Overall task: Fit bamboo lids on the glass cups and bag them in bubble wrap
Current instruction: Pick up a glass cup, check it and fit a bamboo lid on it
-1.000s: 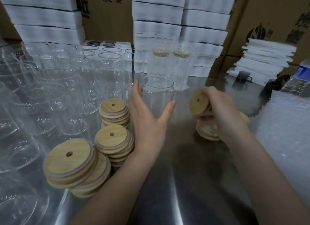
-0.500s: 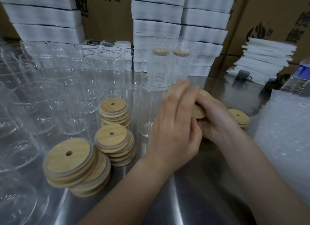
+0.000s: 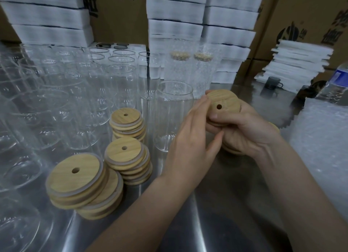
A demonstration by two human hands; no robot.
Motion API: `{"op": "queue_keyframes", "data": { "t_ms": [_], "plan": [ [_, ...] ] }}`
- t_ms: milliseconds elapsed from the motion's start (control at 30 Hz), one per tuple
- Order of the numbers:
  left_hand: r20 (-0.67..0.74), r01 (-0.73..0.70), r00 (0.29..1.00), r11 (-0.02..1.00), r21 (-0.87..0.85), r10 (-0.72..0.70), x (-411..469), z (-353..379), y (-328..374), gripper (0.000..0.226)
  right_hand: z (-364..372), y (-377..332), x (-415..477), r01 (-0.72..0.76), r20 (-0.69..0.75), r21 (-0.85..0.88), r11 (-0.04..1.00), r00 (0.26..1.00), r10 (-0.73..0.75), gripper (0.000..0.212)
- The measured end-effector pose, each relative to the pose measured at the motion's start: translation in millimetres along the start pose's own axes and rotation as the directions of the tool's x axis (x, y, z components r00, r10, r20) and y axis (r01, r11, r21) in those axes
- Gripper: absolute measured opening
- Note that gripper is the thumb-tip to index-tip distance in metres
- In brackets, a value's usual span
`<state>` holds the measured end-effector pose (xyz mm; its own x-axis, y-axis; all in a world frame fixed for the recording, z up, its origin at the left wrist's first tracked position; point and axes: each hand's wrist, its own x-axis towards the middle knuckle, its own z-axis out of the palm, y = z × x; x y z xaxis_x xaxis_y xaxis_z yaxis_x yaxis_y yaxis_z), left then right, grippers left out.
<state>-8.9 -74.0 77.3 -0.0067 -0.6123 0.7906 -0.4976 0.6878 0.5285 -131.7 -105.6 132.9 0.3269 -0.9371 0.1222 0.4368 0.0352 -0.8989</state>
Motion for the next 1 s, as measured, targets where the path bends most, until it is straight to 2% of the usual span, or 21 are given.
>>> {"op": "queue_keyframes", "data": {
  "t_ms": [167, 267, 400, 500, 567, 667, 767, 867, 933, 1000],
  "plan": [
    [-0.016, -0.006, 1.000, 1.000, 0.025, 0.007, 0.1, 0.8, -3.5, 0.052, -3.4, -3.1, 0.0, -0.039, 0.059, 0.118, 0.992, 0.998, 0.032, 0.051],
    [-0.040, -0.019, 0.999, 0.999, 0.045, 0.021, -0.1, 1.3, -3.9, 0.044, -4.8, -1.8, 2.2, -0.049, 0.005, 0.141, 0.989, 0.999, 0.048, 0.055],
    [-0.088, -0.065, 0.994, 0.995, 0.074, 0.071, -0.6, 3.2, -6.2, 0.037, -5.8, 2.9, 6.2, -0.059, -0.077, 0.115, 0.992, 0.995, 0.068, 0.037],
    [-0.102, -0.112, 0.988, 0.991, 0.078, 0.119, -1.1, 5.6, -8.2, 0.032, -7.5, 6.3, 7.9, -0.038, -0.126, 0.074, 0.996, 0.991, 0.047, 0.032],
    [-0.093, -0.134, 0.986, 0.988, 0.080, 0.142, -1.7, 6.2, -8.9, 0.030, -6.7, 8.3, 7.8, -0.040, -0.158, 0.020, 0.999, 0.987, 0.043, 0.035],
    [-0.096, -0.133, 0.985, 0.987, 0.085, 0.141, -2.0, 5.5, -8.7, 0.027, -6.0, 7.8, 7.7, -0.081, -0.192, -0.009, 0.997, 0.978, 0.078, 0.051],
    [-0.130, -0.101, 0.986, 0.994, 0.040, 0.105, -1.4, 2.5, -4.1, 0.026, -7.6, 1.9, 5.0, -0.087, -0.068, -0.048, 0.995, 0.994, 0.083, 0.069],
    [-0.189, 0.003, 0.982, 0.997, -0.073, -0.017, 1.3, -3.5, 1.7, 0.022, -7.1, -3.2, 0.7, 0.017, 0.097, -0.200, 0.980, 0.995, 0.003, 0.055],
    [-0.235, 0.057, 0.968, 0.990, -0.130, -0.086, 3.4, -7.0, 2.2, 0.018, -6.7, -3.5, -1.0, 0.111, 0.145, -0.300, 0.947, 0.987, -0.070, 0.047],
    [-0.248, 0.070, 0.963, 0.984, -0.162, -0.109, 4.4, -8.3, 2.2, 0.017, -6.7, -2.0, -2.0, 0.194, 0.149, -0.391, 0.900, 0.978, -0.146, 0.051]
  ]
}}
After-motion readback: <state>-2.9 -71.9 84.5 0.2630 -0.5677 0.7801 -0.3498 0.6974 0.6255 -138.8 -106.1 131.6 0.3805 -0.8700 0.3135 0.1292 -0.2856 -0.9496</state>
